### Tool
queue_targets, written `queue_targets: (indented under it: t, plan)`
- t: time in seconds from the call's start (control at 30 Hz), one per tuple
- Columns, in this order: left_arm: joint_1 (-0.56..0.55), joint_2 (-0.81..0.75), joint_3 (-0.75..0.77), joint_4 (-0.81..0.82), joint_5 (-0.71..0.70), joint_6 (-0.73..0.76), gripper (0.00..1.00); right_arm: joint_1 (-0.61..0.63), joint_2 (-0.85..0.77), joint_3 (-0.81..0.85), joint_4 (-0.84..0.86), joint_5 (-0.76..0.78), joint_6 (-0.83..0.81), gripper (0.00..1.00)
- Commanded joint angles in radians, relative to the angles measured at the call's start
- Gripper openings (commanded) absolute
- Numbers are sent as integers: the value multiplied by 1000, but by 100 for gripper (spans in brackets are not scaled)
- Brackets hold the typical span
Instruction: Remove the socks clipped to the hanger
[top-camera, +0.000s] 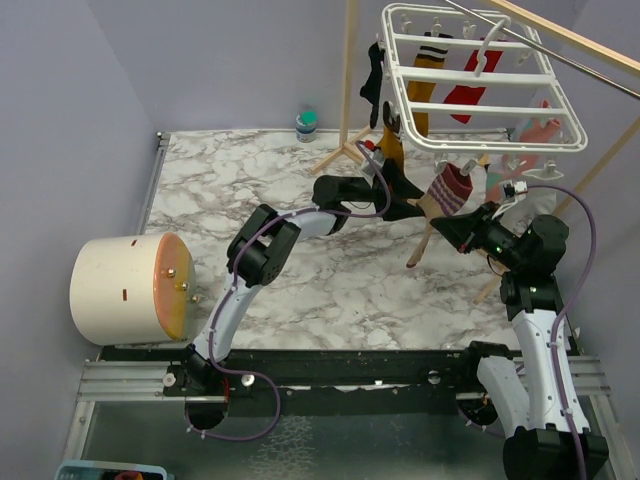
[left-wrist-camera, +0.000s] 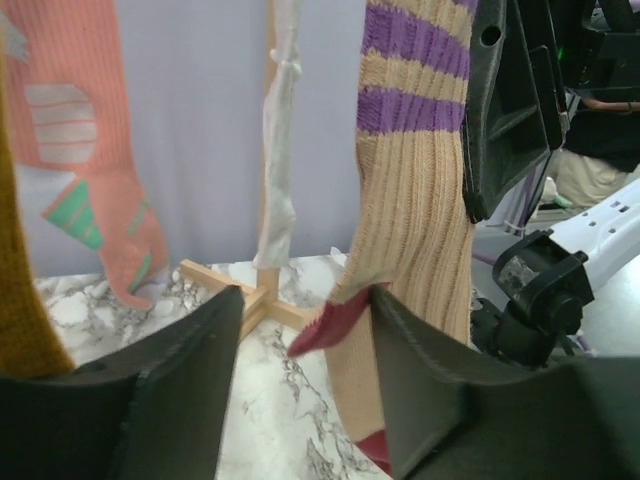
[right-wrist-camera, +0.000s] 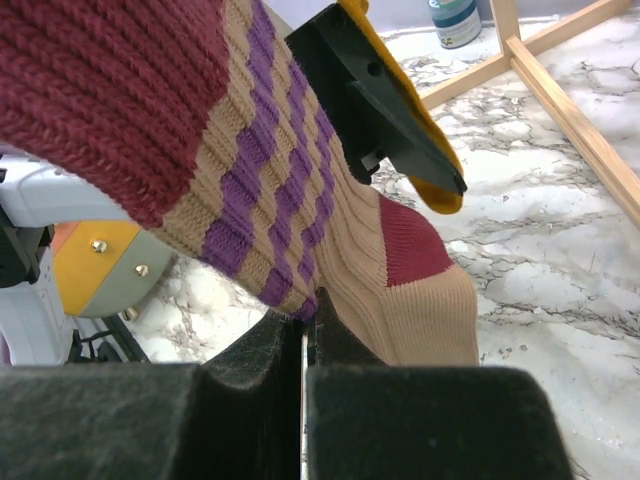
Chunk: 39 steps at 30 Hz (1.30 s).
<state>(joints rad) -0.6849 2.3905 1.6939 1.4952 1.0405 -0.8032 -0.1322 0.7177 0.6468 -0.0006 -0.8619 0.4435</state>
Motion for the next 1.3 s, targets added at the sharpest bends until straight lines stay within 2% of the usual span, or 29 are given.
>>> queue_targets:
  t: [0.0, 0.1, 0.23, 0.37, 0.43, 0.5, 0.6, 0.63, 0.73, 0.9, 1.03, 1.27]
  plan:
    - [-10, 24, 37, 90, 41, -57, 49, 5, -4, -7, 13, -28, -9, 1]
    - [-10, 30, 46, 101, 46, -72, 39, 5, -8, -8, 13, -23, -9, 3]
    - [-11, 36, 59, 127, 53, -102, 16, 7, -12, -7, 11, -23, -10, 3]
    - [-11, 33, 54, 140, 55, -113, 0, 7, -16, -10, 9, -26, -10, 4]
    - [-11, 30, 49, 144, 55, -115, 0, 7, -19, -10, 5, -25, -12, 5]
    - [-11, 26, 41, 146, 57, -119, 0, 7, -25, -10, 2, -26, -12, 13]
    - [-11, 18, 30, 145, 60, -118, 0, 7, -37, -6, -26, -8, -16, 52]
    - [-11, 15, 27, 145, 61, -115, 0, 8, -47, -1, -41, 7, -20, 61]
    - [-10, 8, 16, 145, 61, -112, 0, 7, -89, 11, -79, 69, -36, 74]
    - [-10, 1, 8, 145, 61, -111, 0, 8, -172, 66, -174, 233, -80, 78]
    - [-11, -3, -2, 149, 63, -112, 0, 7, -227, 81, -178, 342, -86, 79]
    - [-10, -18, -26, 154, 67, -114, 0, 7, -189, 70, -12, 377, -43, 79]
